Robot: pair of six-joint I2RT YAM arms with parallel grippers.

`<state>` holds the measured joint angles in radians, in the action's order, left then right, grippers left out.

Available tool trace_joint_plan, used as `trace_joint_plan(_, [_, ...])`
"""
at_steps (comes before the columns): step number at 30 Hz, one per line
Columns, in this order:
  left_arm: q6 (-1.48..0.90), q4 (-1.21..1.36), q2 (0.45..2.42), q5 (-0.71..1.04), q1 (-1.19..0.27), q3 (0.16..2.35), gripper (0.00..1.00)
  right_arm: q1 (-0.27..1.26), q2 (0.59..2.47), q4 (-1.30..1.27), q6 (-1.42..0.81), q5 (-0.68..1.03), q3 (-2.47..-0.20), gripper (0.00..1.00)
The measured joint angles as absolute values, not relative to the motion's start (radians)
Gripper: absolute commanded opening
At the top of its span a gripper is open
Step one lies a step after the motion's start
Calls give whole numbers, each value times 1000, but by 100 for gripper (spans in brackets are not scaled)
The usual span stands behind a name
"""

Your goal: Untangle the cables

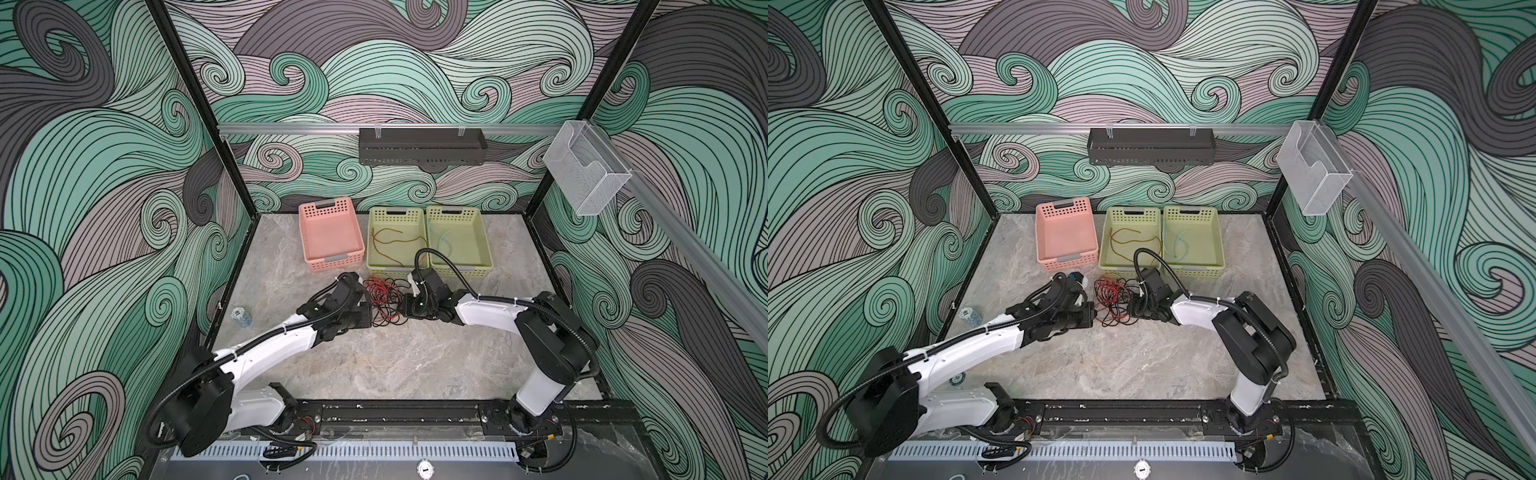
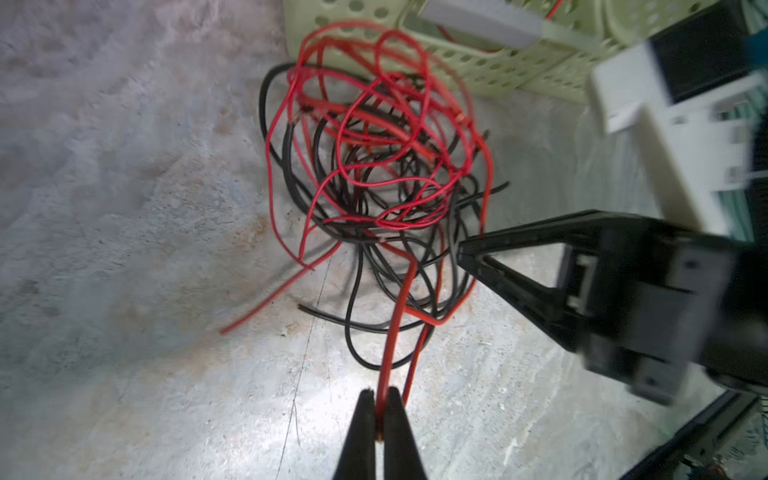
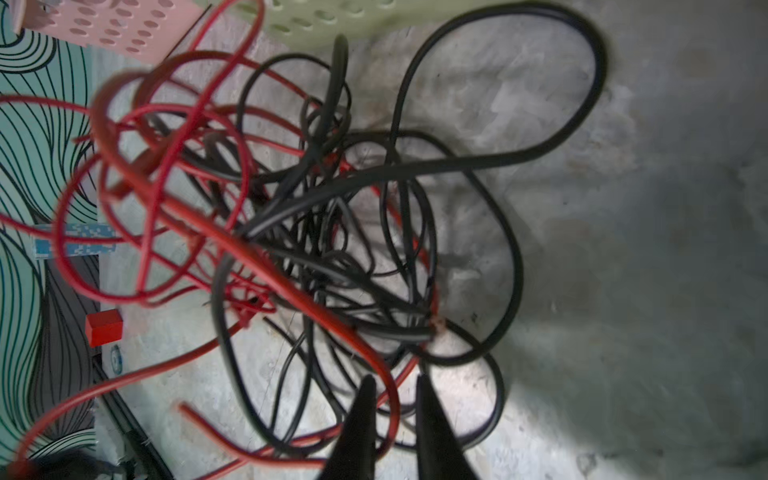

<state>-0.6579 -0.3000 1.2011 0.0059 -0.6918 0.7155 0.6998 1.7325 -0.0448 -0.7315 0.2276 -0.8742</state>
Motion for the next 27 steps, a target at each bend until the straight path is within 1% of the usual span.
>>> trace_joint_plan(2, [-657,-334,1132,6,-693,717,0,693,1736,-54,-740,231,-868,0])
trace_joint_plan(8, [-639,-488,942,7,-693,773,0,674,1718,-69,-741,221,-845,0])
trace_joint_plan(15, [-572,-603,752,-30,-693,979,0,644,1649,-64,-733,175,-789,0])
trace_joint_plan(20, [-506,-687,741,-57,-693,1176,0,634,1617,-67,-715,147,-755,0])
trace_joint_plan(27, [-394,-730,862,-121,-696,1458,0,602,1584,-56,-704,116,-678,1])
